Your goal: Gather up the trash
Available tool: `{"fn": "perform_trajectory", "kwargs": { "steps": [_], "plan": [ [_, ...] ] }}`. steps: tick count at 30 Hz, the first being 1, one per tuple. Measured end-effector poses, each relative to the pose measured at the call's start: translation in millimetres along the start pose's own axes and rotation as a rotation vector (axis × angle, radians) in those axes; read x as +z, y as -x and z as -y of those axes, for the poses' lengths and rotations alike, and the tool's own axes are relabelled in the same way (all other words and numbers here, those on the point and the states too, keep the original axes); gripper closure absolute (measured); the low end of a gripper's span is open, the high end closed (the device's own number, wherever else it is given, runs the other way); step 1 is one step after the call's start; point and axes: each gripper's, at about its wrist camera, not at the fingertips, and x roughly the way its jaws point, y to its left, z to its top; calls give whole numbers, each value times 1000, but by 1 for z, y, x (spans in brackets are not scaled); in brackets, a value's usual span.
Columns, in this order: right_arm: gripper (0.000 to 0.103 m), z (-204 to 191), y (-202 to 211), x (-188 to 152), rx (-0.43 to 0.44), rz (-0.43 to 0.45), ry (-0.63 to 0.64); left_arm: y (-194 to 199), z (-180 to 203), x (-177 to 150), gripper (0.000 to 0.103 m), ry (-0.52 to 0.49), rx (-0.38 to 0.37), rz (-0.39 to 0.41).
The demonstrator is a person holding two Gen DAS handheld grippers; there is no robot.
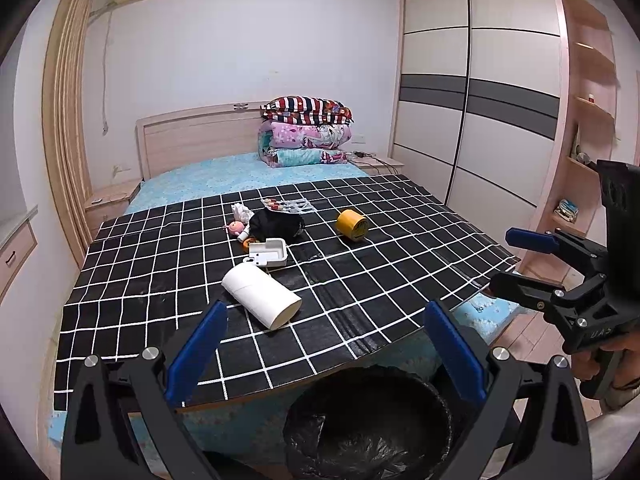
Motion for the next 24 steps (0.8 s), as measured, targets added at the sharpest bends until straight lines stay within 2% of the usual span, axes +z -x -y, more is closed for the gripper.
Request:
{"fn": "perform_trajectory", "kwargs": {
  "steps": [15,24],
  "plan": [
    [3,12,-13,3,-13,-8,-23,-18,-23,3,8,56,26,-38],
    [3,28,-34,15,-33,-10,-31,-52,-36,8,8,98,15,-95]
  ]
}}
